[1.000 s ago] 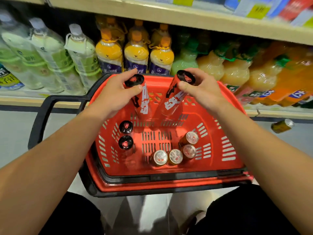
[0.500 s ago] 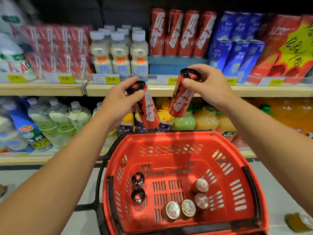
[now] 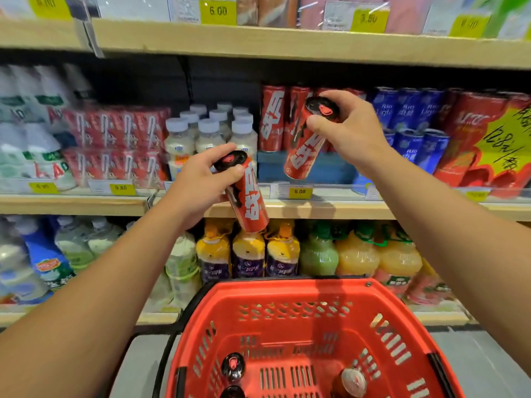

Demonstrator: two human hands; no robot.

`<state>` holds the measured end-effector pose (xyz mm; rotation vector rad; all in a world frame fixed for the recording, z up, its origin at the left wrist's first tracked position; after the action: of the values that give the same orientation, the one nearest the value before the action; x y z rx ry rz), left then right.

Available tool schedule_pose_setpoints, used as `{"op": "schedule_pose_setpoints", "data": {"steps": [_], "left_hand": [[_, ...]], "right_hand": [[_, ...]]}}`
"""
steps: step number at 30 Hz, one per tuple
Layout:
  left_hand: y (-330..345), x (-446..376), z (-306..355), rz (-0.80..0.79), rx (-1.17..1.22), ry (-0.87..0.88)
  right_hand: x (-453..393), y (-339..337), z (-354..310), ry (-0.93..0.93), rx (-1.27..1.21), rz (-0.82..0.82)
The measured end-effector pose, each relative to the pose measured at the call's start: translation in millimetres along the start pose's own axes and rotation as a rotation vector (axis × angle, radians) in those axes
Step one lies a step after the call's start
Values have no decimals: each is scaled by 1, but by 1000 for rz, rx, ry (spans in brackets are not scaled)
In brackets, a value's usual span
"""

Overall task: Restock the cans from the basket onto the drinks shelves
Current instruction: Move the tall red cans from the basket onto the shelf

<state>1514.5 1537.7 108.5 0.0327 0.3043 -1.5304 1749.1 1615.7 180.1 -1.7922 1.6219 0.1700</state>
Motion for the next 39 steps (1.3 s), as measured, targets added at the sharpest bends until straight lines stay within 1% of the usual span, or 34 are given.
{"op": "schedule_pose_setpoints", "data": {"steps": [3, 11, 16, 19, 22, 25, 32, 39], "left_hand": [[-3, -8, -1, 10, 1, -15], [-11, -20, -14, 23, -12, -55], [-11, -25, -21, 14, 7, -66], [-11, -27, -24, 6, -1, -78], [-12, -30, -27, 1, 8, -98], [-15, -33, -30, 8, 47, -122], [-16, -31, -29, -3, 60, -125], [-17, -27, -24, 16, 39, -123]], "right_hand": [[-14, 10, 12, 13, 21, 6], [-37, 49, 48, 113, 60, -113], [-45, 67, 66, 196, -21, -165], [-48, 76, 71, 223, -85, -165], [-52, 87, 70, 209, -89, -193], [-50, 96, 69, 181, -40, -234], [-40, 103, 71, 162, -38, -263], [-38, 106, 74, 233, -121, -242]]}}
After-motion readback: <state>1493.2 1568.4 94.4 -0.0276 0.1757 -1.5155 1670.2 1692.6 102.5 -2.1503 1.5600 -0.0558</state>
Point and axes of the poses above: each hand's wrist, its own x-axis away from the middle knuckle, its own y-axis out of the palm, z = x × y, the point moved 6 cm from there along -x, towards the middle knuckle, and after that the axes turned 6 degrees about -z, right-handed, at the moved point
